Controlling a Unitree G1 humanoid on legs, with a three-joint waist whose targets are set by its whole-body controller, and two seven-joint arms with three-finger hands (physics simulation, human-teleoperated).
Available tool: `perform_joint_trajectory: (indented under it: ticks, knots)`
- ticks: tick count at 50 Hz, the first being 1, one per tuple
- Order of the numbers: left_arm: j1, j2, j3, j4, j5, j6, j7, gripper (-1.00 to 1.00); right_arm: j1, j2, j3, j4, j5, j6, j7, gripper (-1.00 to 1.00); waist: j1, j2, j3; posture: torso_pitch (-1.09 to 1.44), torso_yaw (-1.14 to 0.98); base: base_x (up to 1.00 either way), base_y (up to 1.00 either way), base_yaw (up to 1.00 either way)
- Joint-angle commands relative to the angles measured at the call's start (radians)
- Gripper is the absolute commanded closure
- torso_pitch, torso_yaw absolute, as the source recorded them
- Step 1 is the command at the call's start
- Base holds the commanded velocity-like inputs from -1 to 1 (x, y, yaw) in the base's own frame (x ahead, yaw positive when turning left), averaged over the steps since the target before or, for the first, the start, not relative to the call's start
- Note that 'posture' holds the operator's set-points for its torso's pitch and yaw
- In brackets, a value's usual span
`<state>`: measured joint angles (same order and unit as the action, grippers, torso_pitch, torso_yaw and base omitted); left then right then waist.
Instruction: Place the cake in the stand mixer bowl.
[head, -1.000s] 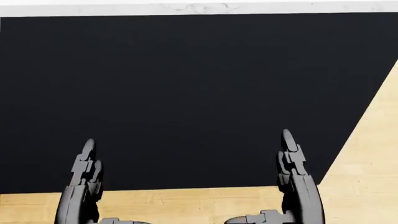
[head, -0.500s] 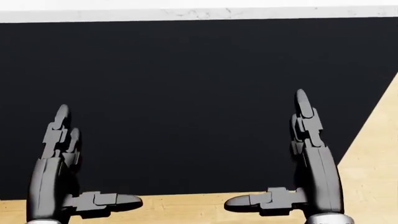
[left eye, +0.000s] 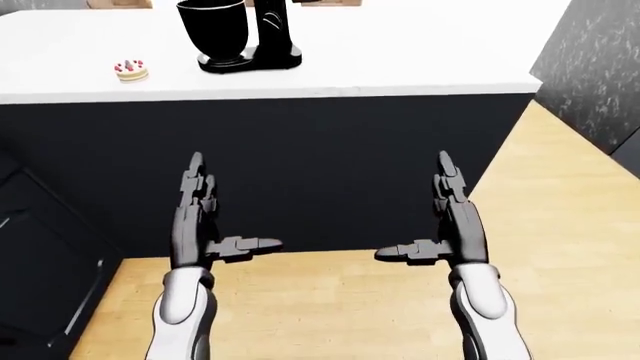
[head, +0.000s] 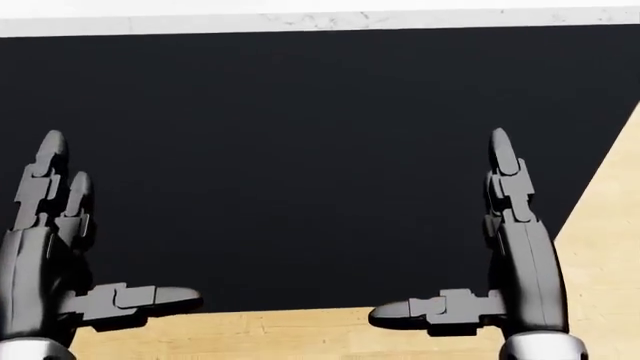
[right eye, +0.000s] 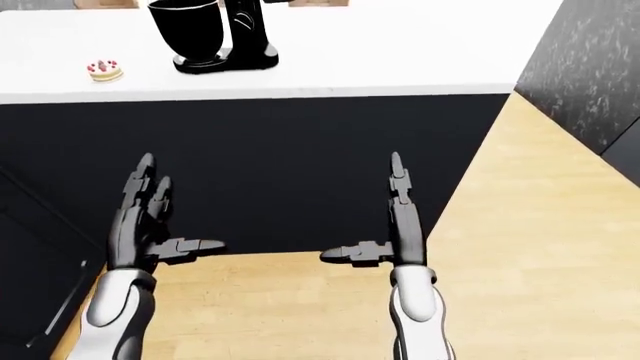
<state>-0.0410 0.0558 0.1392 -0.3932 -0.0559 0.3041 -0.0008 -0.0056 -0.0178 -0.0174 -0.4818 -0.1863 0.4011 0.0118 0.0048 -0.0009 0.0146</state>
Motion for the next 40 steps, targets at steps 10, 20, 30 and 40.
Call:
perform_joint_trajectory:
  ticks: [10,20,30,40]
  knots:
    - [-0.027,0.01,0.013,-0.052,0.006,-0.021,0.005,-1.0,-0.024,-0.001,0.003,-0.057,-0.017,-0.012,-0.003,-1.0,-0.004,0.041,0.001,0.0,0.0,0.0,0.15,0.0]
    - [-0.031,0.014,0.02,-0.058,0.006,-0.019,0.004,-1.0,-0.034,-0.002,0.005,-0.095,-0.028,0.02,0.003,-1.0,-0.007,-0.06,0.002,0.0,0.0,0.0,0.15,0.0]
    - [-0.033,0.016,0.023,-0.063,0.009,-0.017,0.006,-1.0,-0.044,-0.003,0.006,-0.105,-0.035,0.036,0.006,-1.0,-0.011,0.02,0.012,0.0,0.0,0.0,0.15,0.0]
    - [-0.029,0.017,0.026,-0.075,0.008,-0.012,0.006,-1.0,-0.05,-0.002,0.011,-0.109,-0.041,0.045,0.007,-1.0,-0.003,0.029,0.003,0.0,0.0,0.0,0.14,0.0]
